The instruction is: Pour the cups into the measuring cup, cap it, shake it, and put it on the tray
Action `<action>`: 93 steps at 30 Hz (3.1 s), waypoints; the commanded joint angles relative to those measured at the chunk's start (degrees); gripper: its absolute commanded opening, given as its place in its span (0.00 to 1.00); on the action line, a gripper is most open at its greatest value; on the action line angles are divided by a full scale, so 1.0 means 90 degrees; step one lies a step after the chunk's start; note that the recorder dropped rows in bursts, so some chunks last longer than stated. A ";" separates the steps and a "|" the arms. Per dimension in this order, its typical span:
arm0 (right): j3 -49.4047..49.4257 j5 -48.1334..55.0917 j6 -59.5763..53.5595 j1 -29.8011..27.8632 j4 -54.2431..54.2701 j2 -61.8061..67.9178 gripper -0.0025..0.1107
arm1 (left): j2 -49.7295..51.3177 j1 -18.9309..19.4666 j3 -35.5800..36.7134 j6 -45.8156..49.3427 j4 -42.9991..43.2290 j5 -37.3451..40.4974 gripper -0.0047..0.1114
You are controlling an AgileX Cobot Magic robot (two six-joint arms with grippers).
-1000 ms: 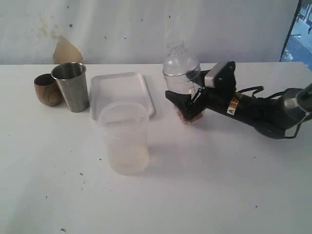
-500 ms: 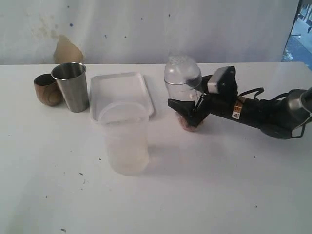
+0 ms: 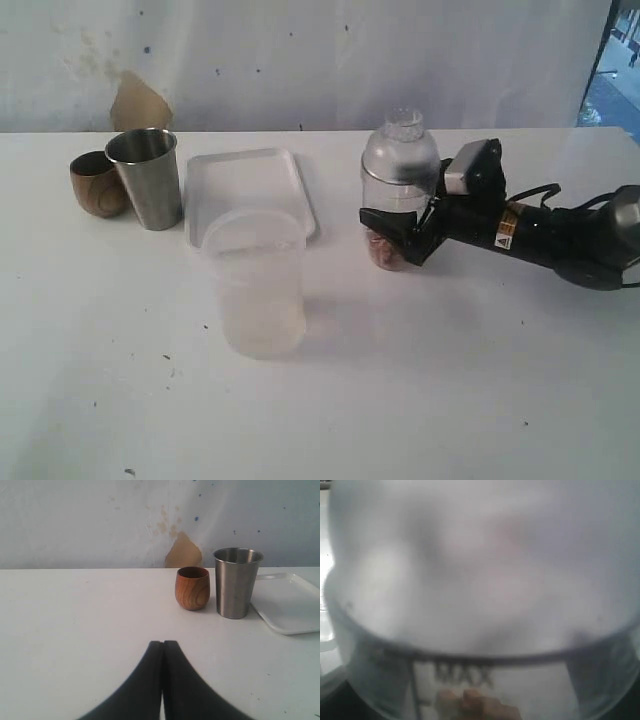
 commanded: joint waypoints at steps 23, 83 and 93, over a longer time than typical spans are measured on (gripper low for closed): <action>0.0181 0.0718 0.0650 -0.0439 0.0304 -0.0356 0.75 | -0.0026 -0.0023 0.0031 0.0012 0.0005 -0.0017 0.04; 0.0204 0.2095 0.1301 -0.0074 -0.0006 -0.1331 0.95 | -0.0026 -0.0023 0.0031 0.0012 0.0005 -0.0017 0.04; 0.0204 0.2274 0.1657 -0.0074 -0.0069 -0.2021 0.95 | -0.0026 -0.0023 0.0031 0.0012 0.0005 -0.0017 0.04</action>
